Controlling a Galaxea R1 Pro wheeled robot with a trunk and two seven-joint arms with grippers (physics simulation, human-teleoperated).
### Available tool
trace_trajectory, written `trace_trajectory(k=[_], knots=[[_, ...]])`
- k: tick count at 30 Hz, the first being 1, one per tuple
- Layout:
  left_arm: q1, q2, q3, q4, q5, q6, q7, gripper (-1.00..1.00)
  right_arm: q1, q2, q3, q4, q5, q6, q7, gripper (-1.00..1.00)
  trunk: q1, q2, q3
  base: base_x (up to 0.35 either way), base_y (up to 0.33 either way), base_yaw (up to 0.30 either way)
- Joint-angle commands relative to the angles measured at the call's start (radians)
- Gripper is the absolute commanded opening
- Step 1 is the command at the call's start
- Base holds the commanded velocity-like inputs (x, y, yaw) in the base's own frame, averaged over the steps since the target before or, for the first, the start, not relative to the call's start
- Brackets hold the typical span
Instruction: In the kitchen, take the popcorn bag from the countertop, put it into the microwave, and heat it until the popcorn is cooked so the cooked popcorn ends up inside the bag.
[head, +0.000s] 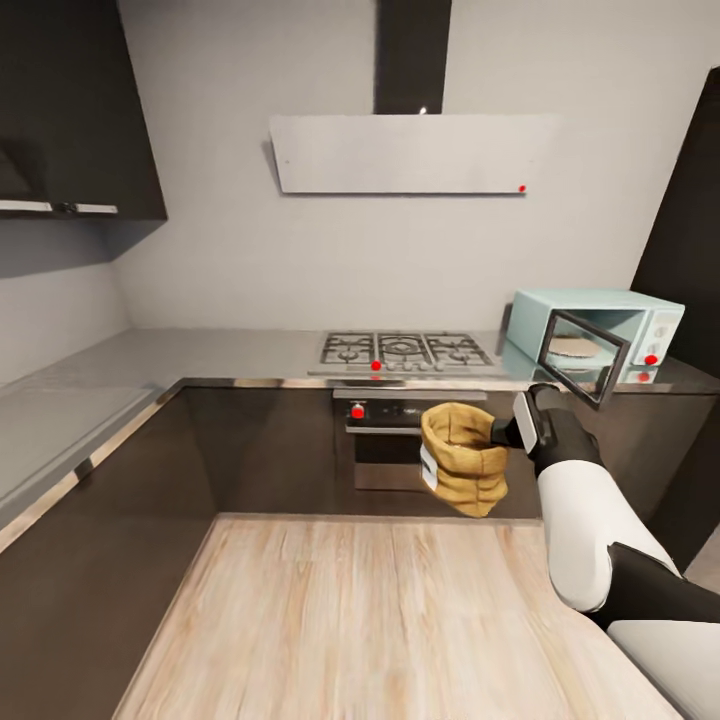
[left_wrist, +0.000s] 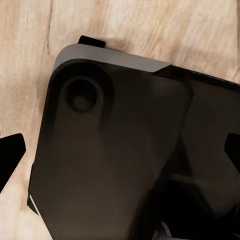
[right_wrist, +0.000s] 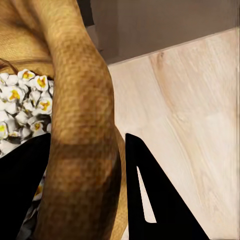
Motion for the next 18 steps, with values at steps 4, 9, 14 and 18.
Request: trace_trajectory(k=[4,9,14,18], knots=[[0.0,0.0,0.002,-0.003,0.006,0.004,0.003,1.0,-0.001,0.002,-0.005,0.0,0.01,0.003,0.005,-1.0,0.0,-0.001,0.001,0.0,0.0,-0.282],[0.0,0.0,0.003,-0.003,0.006,0.004,0.003,1.0,-0.001,0.002,-0.005,0.0,0.01,0.003,0.004,-1.0,0.0,-0.001,0.003,0.0,0.0,-0.283],[0.0,0.0,0.003,-0.003,0.006,0.004,0.003,1.0,-0.001,0.001,-0.005,0.0,0.011,0.003,0.005,-1.0,0.0,-0.001,0.003,0.0,0.0,-0.291],[0.0,0.0,0.003,-0.003,0.006,0.004,0.003,1.0,-0.001,0.0,-0.006,0.0,0.012,0.003,0.005,-1.0,0.0,-0.001,0.003,0.0,0.0,-0.294]])
